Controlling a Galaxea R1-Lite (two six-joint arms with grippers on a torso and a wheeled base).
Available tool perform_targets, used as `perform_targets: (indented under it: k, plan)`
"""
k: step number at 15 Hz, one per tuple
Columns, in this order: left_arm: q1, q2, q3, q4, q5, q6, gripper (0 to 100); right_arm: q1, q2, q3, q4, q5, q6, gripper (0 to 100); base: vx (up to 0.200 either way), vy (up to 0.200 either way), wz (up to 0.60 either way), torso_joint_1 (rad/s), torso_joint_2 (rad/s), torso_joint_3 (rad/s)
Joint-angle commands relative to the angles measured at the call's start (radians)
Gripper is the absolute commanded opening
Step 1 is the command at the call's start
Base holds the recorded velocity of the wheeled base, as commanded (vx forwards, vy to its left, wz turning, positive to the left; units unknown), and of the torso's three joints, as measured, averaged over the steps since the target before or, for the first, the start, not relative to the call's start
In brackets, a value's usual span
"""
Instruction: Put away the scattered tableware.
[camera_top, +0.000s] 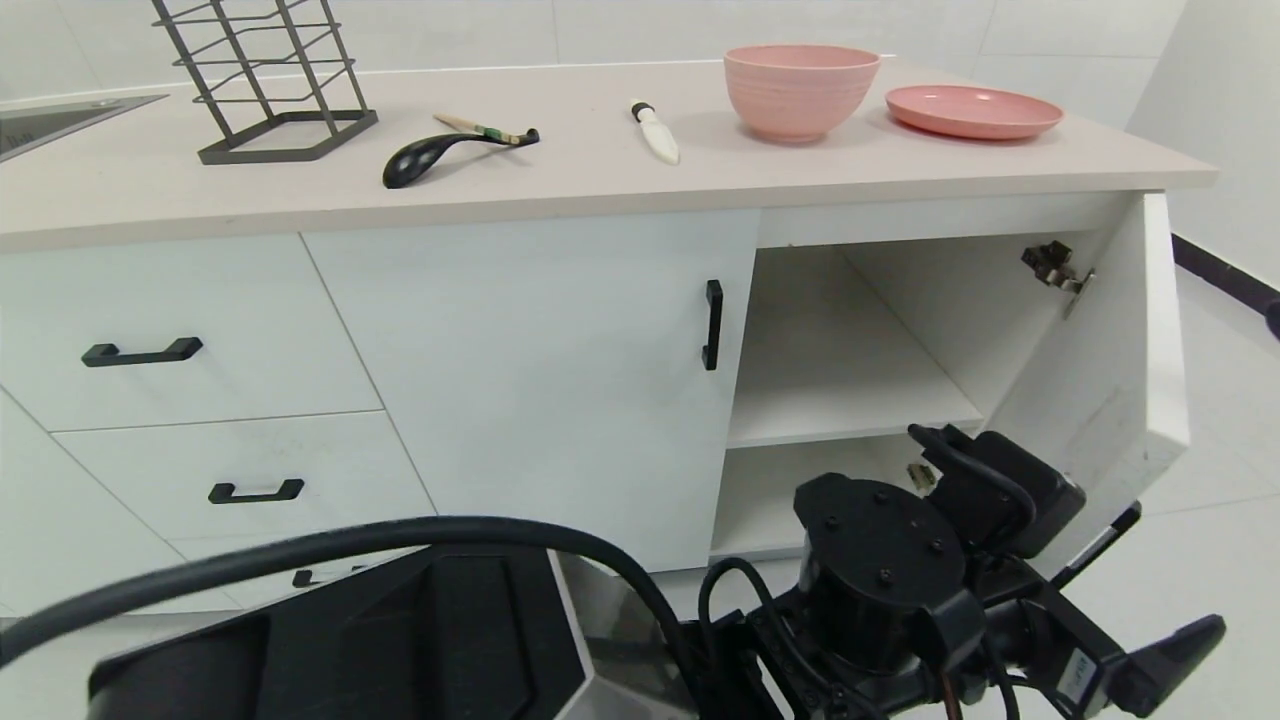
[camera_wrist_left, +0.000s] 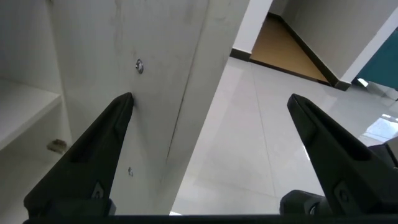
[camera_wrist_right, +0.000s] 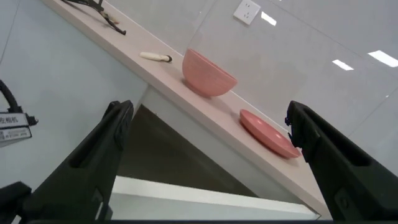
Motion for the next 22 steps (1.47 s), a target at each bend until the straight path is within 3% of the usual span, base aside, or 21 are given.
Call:
perform_targets:
  k: [1, 7, 9, 10, 12, 16, 17, 18, 22]
  plan:
    - [-0.025, 0.059, -0.038, -0.012, 0.0, -0.007, 100, -0.001, -0.009, -0.015, -0.001, 0.0, -0.001, 100, 0.0, 0.0, 0.0, 0.0, 0.0, 0.0]
    - [-0.081, 0.203, -0.204, -0.018, -0.001, -0.006, 100, -0.001, -0.033, -0.052, -0.001, 0.0, -0.001, 100, 0.0, 0.0, 0.0, 0.0, 0.0, 0.0]
    - [-0.107, 0.295, -0.359, -0.02, -0.009, -0.007, 100, -0.001, -0.038, -0.053, -0.001, 0.0, -0.001, 100, 0.0, 0.0, 0.0, 0.0, 0.0, 0.0]
    - [-0.107, 0.295, -0.359, -0.02, -0.009, -0.007, 100, -0.001, -0.038, -0.053, -0.001, 0.0, -0.001, 100, 0.0, 0.0, 0.0, 0.0, 0.0, 0.0]
    - [-0.152, 0.439, -0.589, -0.023, -0.014, -0.007, 100, -0.004, -0.061, -0.098, -0.001, -0.002, -0.001, 100, 0.0, 0.0, 0.0, 0.0, 0.0, 0.0]
    - [-0.14, 0.462, -0.618, -0.075, -0.043, -0.009, 100, -0.017, -0.075, -0.122, -0.001, -0.002, -0.002, 100, 0.0, 0.0, 0.0, 0.0, 0.0, 0.0]
    - [-0.112, 0.45, -0.618, -0.12, -0.063, -0.016, 100, -0.017, -0.076, -0.125, -0.001, -0.002, -0.002, 100, 0.0, 0.0, 0.0, 0.0, 0.0, 0.0]
    - [-0.089, 0.435, -0.604, -0.155, -0.089, -0.032, 100, -0.017, -0.079, -0.128, -0.001, -0.002, -0.002, 100, 0.0, 0.0, 0.0, 0.0, 0.0, 0.0]
    - [0.0, 0.336, -0.465, -0.232, -0.15, -0.035, 100, -0.021, -0.081, -0.128, 0.001, -0.002, -0.002, 100, 0.0, 0.0, 0.0, 0.0, 0.0, 0.0]
